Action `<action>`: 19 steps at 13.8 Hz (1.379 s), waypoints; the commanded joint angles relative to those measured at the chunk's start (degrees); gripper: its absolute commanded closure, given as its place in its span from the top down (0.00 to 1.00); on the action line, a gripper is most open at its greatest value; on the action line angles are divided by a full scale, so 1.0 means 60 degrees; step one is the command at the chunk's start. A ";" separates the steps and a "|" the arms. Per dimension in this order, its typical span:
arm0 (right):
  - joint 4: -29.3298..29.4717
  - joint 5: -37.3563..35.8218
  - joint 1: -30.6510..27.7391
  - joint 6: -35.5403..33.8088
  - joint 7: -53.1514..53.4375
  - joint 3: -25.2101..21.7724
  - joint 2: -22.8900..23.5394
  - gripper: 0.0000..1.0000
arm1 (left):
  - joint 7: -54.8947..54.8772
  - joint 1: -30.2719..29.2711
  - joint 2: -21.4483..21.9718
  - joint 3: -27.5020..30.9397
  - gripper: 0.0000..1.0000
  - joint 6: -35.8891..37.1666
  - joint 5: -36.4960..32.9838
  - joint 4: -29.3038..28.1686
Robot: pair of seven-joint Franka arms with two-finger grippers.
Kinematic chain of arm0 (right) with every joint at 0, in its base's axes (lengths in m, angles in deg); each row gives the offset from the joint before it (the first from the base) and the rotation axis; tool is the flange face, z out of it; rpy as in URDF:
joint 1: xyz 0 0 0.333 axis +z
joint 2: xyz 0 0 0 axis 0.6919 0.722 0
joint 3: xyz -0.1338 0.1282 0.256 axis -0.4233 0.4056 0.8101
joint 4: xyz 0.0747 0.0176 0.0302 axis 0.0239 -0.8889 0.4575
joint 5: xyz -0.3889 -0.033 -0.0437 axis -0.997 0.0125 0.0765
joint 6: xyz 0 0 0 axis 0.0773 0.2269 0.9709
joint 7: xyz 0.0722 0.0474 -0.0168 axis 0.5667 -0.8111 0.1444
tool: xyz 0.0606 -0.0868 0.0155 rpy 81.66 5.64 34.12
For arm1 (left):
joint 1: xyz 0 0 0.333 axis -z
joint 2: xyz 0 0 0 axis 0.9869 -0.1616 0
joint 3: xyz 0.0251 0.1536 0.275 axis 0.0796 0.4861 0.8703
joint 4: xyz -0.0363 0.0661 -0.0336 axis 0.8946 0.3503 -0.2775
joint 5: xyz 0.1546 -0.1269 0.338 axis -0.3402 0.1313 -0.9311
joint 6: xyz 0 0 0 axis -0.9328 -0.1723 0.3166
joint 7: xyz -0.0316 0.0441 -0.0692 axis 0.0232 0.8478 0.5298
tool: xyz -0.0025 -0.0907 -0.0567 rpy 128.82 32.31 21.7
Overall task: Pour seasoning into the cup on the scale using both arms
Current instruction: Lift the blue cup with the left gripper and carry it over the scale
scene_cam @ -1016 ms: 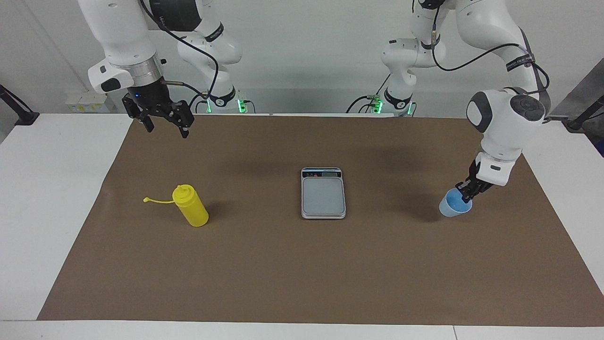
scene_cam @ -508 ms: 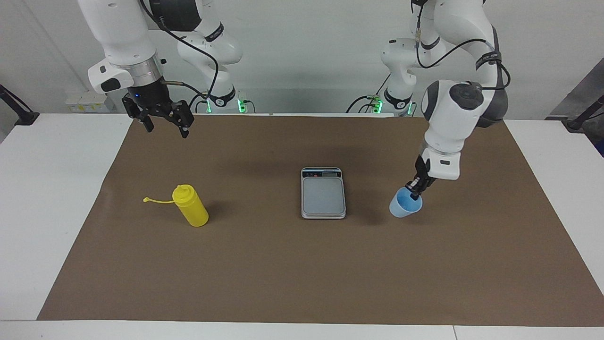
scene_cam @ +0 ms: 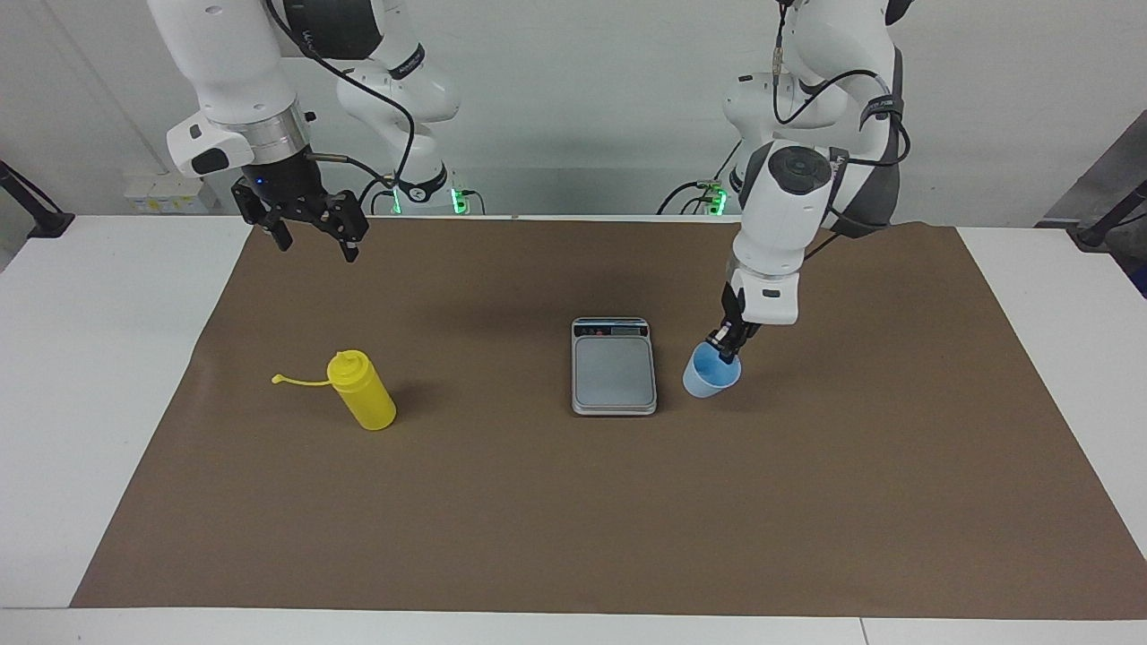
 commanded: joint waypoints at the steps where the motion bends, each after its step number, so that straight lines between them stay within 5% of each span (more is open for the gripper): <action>1: -0.0219 0.0129 -0.0147 -0.0041 -0.0206 0.0061 -0.0206 1.00 | 0.0930 0.0257 -0.0095 -0.0207 0.00 0.0325 -0.0318 0.0223; 12: -0.0219 0.0129 -0.0147 -0.0041 -0.0220 0.0061 -0.0206 1.00 | 0.2895 0.0434 -0.0211 -0.1321 0.00 0.0312 -0.1696 0.0047; 19: -0.0219 0.0129 -0.0147 -0.0041 -0.0205 0.0061 -0.0206 1.00 | 0.3816 0.0552 -0.1222 -0.1643 0.00 0.0063 -0.2662 0.0413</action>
